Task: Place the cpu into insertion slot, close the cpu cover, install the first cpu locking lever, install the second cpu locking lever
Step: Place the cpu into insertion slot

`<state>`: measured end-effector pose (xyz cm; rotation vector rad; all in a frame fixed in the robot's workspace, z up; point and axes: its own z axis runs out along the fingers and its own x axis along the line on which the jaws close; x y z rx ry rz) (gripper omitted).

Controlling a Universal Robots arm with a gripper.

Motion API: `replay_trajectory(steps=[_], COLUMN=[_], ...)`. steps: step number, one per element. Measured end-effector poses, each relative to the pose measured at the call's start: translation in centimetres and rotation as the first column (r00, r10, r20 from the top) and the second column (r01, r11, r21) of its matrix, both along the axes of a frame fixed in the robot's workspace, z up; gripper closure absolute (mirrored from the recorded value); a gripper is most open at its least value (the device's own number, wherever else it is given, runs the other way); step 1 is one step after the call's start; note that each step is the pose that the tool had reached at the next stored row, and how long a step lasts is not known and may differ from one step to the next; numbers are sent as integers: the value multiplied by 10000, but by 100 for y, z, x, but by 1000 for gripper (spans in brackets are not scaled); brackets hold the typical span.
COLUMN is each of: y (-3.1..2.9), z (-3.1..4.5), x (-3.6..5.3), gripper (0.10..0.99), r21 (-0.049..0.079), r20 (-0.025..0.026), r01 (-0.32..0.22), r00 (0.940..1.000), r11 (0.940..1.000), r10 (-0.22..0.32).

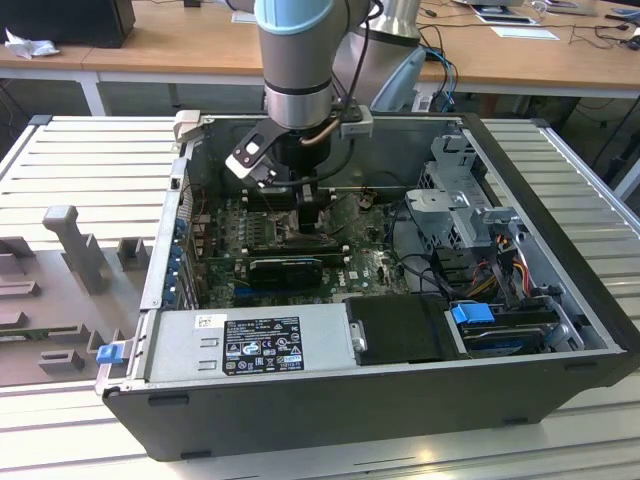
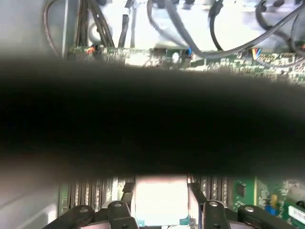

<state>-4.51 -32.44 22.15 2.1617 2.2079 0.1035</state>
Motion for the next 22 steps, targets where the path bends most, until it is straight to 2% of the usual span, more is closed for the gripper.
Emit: replay_trajectory(steps=[4, 10, 14, 19, 22], y=[19, 24, 39, 50, 50], z=[-84, -137, -155, -203, -207], x=[-16, -42, -37, -29, -29], gripper=[557, 557, 557, 557, 557], r21=[-11, -10, 7, 1, 3], r20=[-11, -33, -42, -73, -73], r01=[334, 585, 378, 374, 375], r00=[9994, 9983, 9993, 9993, 9993], r11=[9994, 9983, 9993, 9993, 9993], r10=[-334, -585, -378, -374, -375])
